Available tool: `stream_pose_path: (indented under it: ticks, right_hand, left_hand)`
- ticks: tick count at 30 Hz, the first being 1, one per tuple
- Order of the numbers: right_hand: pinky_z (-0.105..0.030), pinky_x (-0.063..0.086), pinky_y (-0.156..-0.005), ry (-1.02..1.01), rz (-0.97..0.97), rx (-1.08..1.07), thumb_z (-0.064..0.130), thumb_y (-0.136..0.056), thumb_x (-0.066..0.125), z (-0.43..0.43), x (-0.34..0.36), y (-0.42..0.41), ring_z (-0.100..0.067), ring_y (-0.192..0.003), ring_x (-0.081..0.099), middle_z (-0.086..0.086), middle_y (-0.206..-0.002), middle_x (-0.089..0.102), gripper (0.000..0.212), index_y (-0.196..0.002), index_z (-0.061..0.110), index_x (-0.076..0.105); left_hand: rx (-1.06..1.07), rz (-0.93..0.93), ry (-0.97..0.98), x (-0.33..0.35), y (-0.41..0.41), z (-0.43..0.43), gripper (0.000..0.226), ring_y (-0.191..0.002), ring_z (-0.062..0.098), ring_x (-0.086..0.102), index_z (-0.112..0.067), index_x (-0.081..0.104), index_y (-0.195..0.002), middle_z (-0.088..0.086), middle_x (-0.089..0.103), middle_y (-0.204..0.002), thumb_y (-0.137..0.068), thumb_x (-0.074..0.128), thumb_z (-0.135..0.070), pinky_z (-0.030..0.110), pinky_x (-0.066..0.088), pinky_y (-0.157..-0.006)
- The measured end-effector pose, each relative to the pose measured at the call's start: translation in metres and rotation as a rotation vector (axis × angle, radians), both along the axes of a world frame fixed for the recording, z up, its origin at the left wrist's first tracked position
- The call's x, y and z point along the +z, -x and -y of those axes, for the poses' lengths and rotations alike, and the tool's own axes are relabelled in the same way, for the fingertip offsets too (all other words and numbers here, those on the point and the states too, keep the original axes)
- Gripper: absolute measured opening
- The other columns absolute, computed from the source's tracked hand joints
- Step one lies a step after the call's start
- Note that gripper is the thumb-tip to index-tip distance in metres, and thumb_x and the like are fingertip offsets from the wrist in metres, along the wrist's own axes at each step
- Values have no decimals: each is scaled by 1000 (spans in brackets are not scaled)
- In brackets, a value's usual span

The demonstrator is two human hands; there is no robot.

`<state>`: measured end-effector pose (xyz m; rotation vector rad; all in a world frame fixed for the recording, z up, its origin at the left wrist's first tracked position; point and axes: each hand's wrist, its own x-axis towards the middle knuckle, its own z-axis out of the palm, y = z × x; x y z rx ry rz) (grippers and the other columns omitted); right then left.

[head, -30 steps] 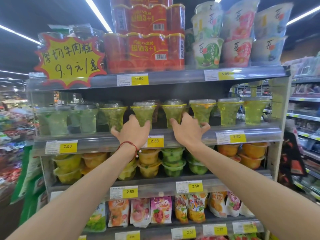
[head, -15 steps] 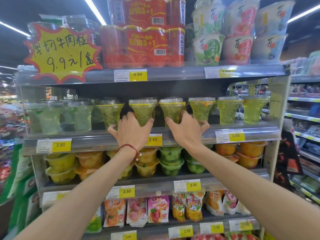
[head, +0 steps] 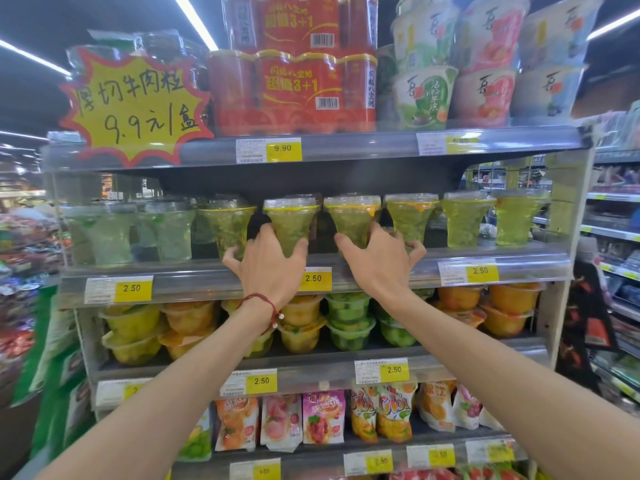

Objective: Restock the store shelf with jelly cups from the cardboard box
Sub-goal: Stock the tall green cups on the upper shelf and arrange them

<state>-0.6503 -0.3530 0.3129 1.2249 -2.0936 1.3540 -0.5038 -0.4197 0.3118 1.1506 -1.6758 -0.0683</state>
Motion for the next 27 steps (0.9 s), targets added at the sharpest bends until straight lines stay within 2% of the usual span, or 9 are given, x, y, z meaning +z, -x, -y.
stream_pose_path:
  ticks: [3,6,9,11,15,17,20,24,27]
  right_hand:
    - [-47,21,-107,-5,-7,0,69,-90,48,1,1,-1,-22,-112,53,7,-83,62,50,-93,21,62]
    - [-47,21,-106,-19,-4,2,70,-91,48,0,1,-1,-22,-112,53,6,-84,62,52,-93,19,60]
    - [-47,21,-105,-36,-16,-16,70,-92,47,0,2,-2,-23,-113,54,5,-83,62,53,-93,19,60]
    - [-48,21,-106,-56,-13,-30,71,-92,47,0,4,-3,-24,-114,54,6,-82,59,53,-91,19,58]
    - [-50,23,-108,-86,-9,-45,72,-91,48,1,7,-4,-25,-117,53,6,-85,54,53,-91,20,55]
    - [-50,23,-107,-82,-16,-48,73,-91,47,1,6,-3,-25,-116,54,6,-85,55,54,-92,19,57]
    - [-49,22,-105,-76,-21,-53,71,-90,48,2,3,-3,-24,-116,53,6,-84,57,55,-93,18,60]
    - [-49,23,-106,-72,-28,-54,65,-89,51,2,2,-5,-25,-117,51,7,-82,55,48,-92,18,60]
    - [-49,23,-106,-80,-28,-41,65,-90,50,2,2,-5,-25,-117,51,8,-81,55,46,-91,20,58]
  left_hand:
    - [45,-21,-49,7,3,1,57,-106,22,55,-18,52,-103,-4,61,-98,-78,59,-68,46,25,-105]
    - [105,37,-51,7,6,0,64,-112,25,53,-15,54,-107,0,60,-108,-77,53,-72,48,24,-106]
    - [58,11,-23,2,4,-1,42,-96,21,57,-18,52,-95,-7,59,-83,-86,49,-59,48,20,-108]
    - [33,-20,-33,3,4,-1,38,-90,18,56,-20,48,-94,-11,55,-74,-88,52,-57,47,20,-109]
    - [70,-72,-50,5,7,2,56,-101,18,56,-19,50,-103,-9,58,-90,-78,60,-68,47,22,-110]
    - [64,-56,-32,4,7,1,50,-99,19,56,-19,51,-97,-9,59,-88,-81,54,-66,48,21,-109]
    - [10,-50,1,-1,5,-2,32,-91,18,55,-20,50,-92,-10,55,-77,-89,49,-52,46,19,-107]
    - [44,-88,-19,2,6,4,49,-102,17,55,-20,52,-104,-12,56,-91,-80,61,-62,43,21,-107]
    - [70,-70,-15,3,8,5,51,-100,17,55,-21,51,-98,-11,54,-90,-79,57,-68,45,22,-107]
